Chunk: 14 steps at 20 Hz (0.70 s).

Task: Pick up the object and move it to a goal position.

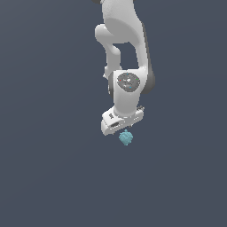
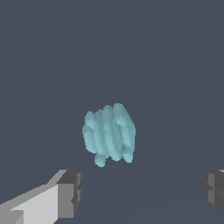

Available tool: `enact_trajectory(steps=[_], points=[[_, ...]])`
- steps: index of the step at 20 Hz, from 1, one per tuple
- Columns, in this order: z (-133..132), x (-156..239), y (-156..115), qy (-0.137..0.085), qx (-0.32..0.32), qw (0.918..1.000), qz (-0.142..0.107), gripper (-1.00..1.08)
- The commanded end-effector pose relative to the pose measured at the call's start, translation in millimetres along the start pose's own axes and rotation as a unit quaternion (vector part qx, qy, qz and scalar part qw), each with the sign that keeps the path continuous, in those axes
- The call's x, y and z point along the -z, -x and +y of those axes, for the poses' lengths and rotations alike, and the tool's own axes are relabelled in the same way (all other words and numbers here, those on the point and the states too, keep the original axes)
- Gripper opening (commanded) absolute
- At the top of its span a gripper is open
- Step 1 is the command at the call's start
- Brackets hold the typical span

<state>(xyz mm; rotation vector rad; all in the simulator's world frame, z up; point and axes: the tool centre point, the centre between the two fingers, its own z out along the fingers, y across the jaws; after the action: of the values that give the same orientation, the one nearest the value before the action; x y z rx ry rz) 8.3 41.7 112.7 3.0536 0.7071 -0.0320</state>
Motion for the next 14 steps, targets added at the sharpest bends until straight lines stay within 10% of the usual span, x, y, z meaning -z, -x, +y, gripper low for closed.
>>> enact_trajectory(steps=[1, 14], points=[[-6, -5, -6, 0.000, 0.035, 0.9994, 0.003, 1.00], [-22, -17, -19, 0.000, 0.113, 0.9935, 0.011, 1.00]])
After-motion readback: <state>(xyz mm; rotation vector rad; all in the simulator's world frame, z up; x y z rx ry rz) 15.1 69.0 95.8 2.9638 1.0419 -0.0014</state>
